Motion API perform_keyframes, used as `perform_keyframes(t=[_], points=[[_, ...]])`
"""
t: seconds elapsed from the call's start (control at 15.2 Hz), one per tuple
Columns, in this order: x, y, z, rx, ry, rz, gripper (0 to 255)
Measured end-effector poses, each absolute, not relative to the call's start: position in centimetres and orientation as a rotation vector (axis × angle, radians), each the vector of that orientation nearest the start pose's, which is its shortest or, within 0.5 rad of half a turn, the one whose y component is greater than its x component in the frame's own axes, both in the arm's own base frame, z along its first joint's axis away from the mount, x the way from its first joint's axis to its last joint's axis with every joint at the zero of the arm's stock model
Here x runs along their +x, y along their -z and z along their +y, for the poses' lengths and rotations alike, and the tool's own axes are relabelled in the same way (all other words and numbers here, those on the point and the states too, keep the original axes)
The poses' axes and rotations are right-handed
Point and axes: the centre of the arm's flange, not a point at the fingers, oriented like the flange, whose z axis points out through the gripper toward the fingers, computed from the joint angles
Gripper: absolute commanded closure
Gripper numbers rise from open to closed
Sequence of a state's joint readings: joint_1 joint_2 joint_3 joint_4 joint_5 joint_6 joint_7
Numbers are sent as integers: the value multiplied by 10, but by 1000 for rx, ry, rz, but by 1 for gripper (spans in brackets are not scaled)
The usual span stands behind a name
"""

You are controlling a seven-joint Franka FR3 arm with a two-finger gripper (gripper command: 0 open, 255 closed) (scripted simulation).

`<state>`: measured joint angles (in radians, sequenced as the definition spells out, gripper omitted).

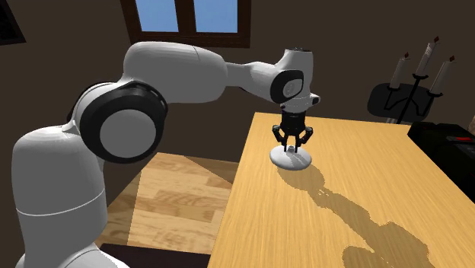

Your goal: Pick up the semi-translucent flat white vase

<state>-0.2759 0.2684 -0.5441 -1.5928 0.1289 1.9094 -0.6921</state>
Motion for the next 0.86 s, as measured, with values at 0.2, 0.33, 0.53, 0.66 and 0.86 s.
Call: perform_keyframes(t=[0.2, 0.33, 0.53, 0.66, 0.86], points=[[469, -518, -440, -3202, 88, 230, 255], [469, -529, -439, -3202, 88, 230, 255], [470, -544, -440, -3202, 88, 230, 255], [469, -553, -440, -3202, 88, 230, 255], [468, -569, -440, -3202, 88, 230, 255]])
